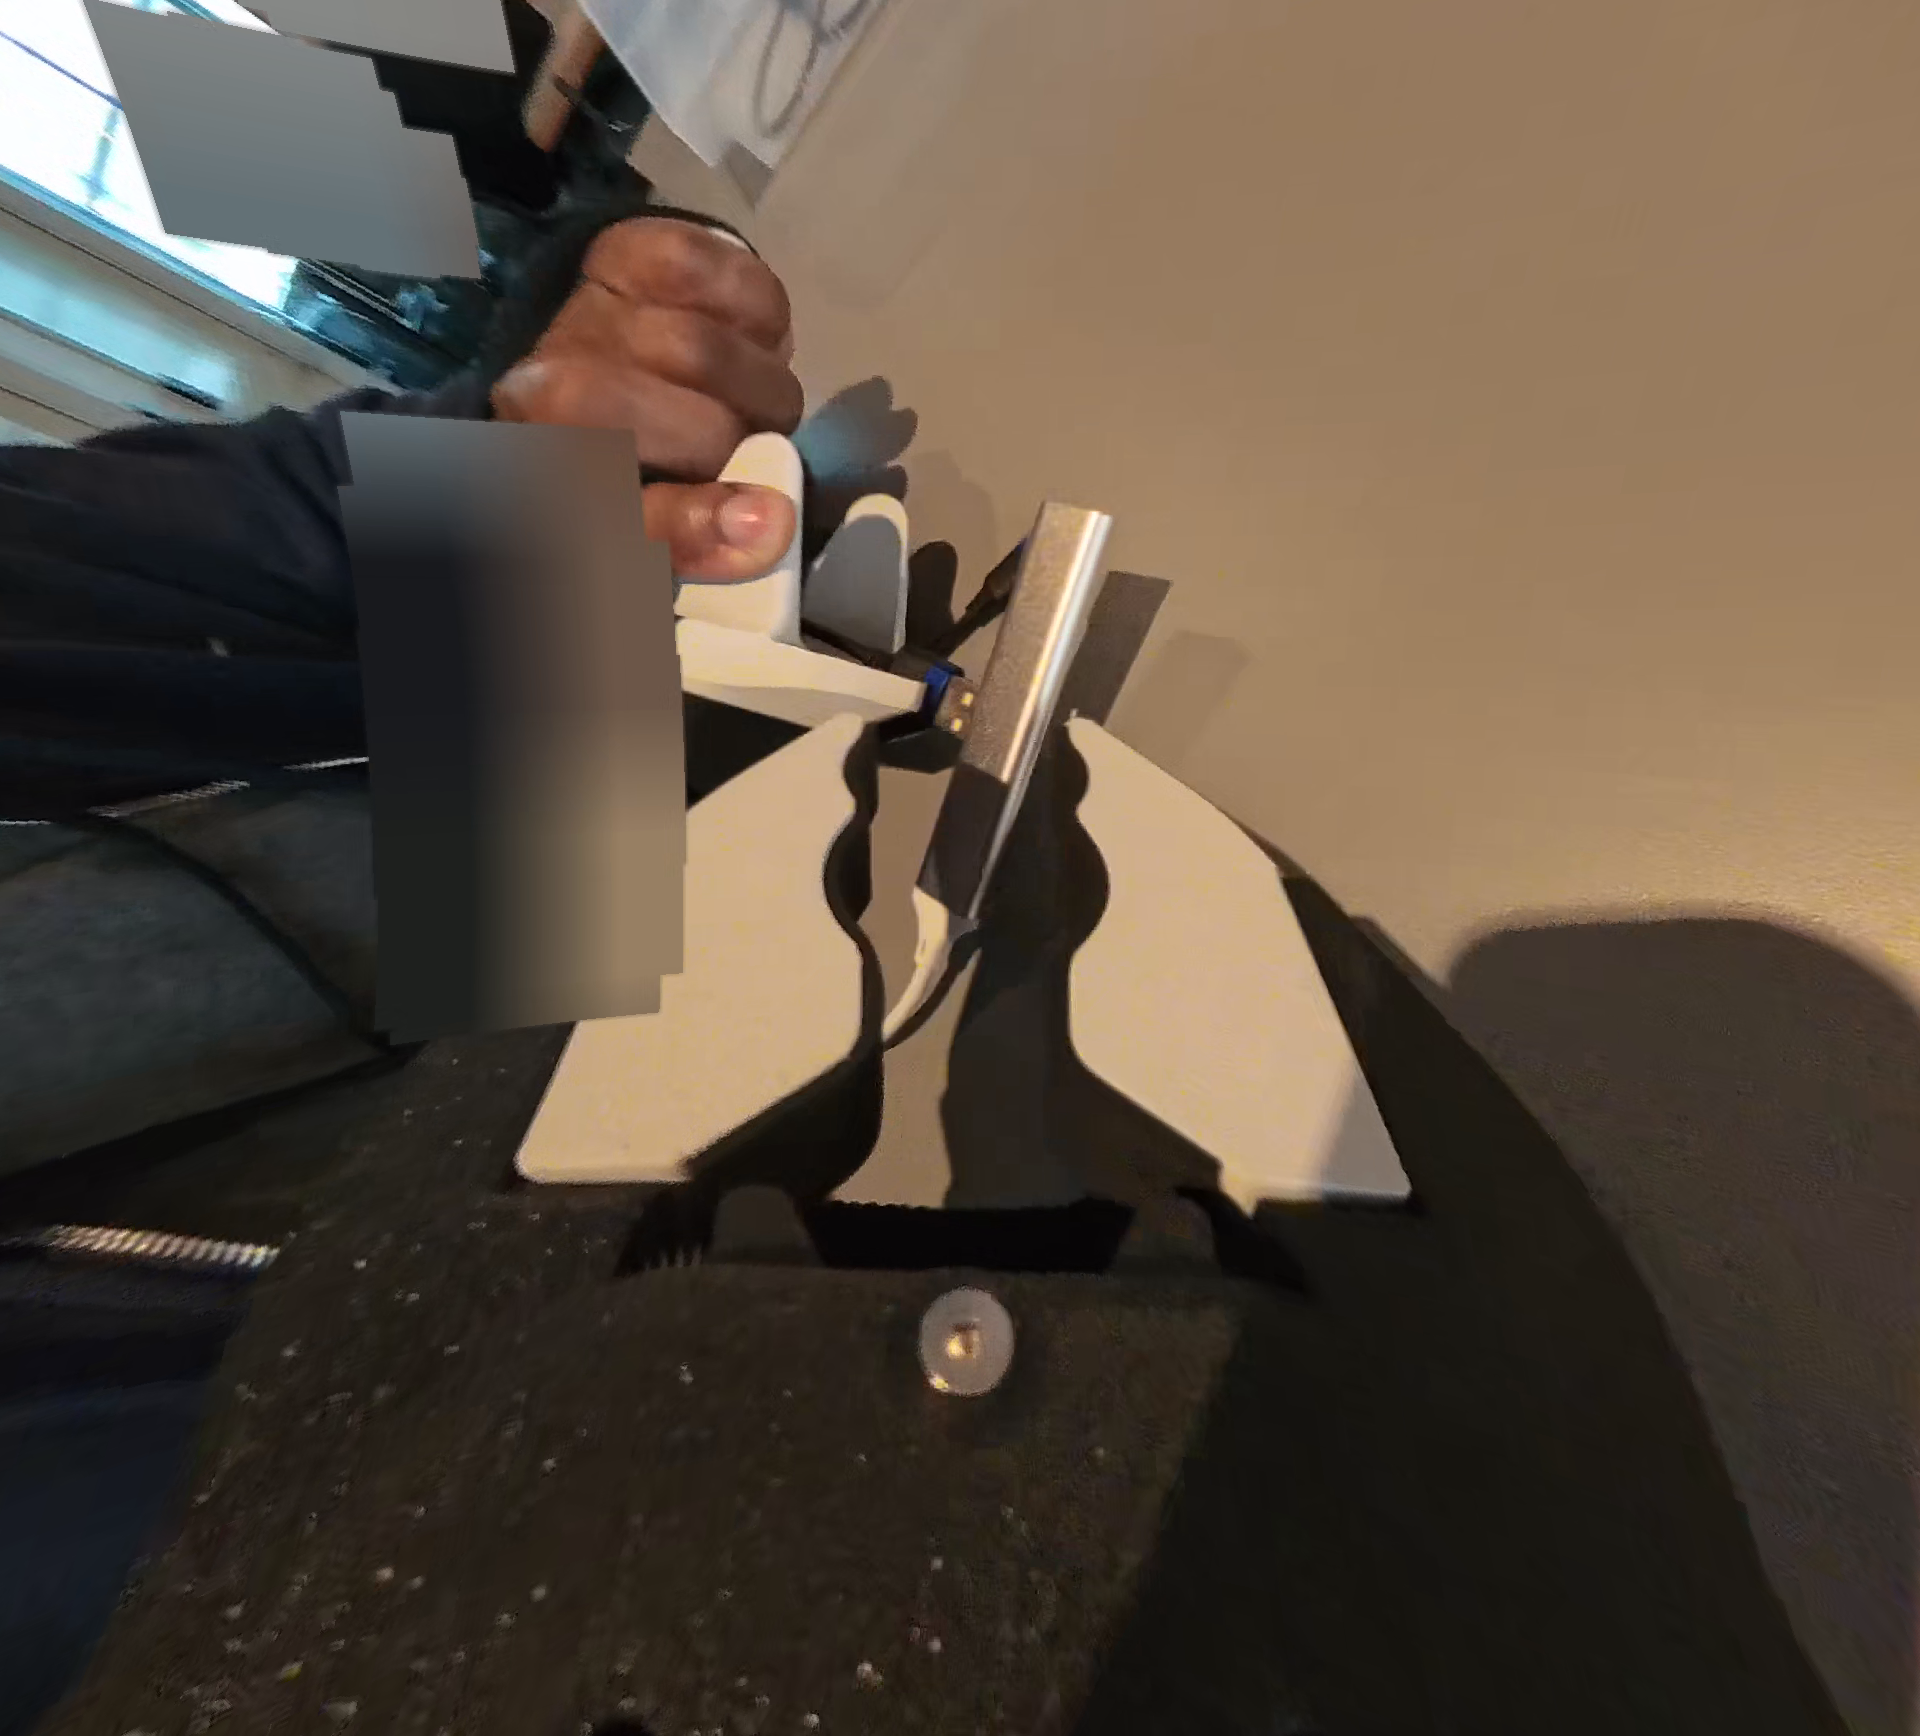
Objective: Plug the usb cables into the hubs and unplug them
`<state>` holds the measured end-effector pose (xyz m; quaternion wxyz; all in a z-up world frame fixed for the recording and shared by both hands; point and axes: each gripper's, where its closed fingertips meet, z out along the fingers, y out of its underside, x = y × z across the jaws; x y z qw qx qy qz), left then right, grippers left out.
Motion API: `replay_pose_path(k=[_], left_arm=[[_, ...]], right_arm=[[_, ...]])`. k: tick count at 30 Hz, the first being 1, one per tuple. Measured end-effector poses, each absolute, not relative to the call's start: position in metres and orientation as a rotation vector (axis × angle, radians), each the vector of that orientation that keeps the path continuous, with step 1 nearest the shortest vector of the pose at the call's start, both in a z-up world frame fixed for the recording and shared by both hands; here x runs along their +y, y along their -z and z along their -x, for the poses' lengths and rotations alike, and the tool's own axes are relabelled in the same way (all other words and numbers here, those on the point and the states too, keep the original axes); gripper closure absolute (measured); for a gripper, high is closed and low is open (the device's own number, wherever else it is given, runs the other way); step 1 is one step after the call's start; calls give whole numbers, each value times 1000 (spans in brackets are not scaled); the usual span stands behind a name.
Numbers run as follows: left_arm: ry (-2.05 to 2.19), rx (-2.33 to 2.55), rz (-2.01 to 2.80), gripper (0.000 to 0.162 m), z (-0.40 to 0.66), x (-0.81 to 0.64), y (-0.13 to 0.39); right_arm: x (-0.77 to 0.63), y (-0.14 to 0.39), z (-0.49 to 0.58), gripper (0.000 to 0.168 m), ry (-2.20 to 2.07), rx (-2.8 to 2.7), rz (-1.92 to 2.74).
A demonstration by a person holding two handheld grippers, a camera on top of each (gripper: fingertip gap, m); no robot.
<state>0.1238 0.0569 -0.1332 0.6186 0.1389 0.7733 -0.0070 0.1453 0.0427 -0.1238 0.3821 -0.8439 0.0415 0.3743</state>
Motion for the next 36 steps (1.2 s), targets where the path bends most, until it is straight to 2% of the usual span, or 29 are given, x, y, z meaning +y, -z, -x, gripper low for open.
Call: replay_pose_path(k=[4,17,28,36], left_arm=[[19,1747,-322,154,-125,55,129],[51,1649,-340,155,-124,46,114],[36,1554,-356,154,-123,46,97],[79,1458,-389,155,-115,36,77]], right_arm=[[41,124,-151,151,-1098,139,2112],[38,120,-131,157,-1311,69,2092],[40,99,-126,161,-1569,271,1869],[30,77,-117,161,-1781,196,1702]])
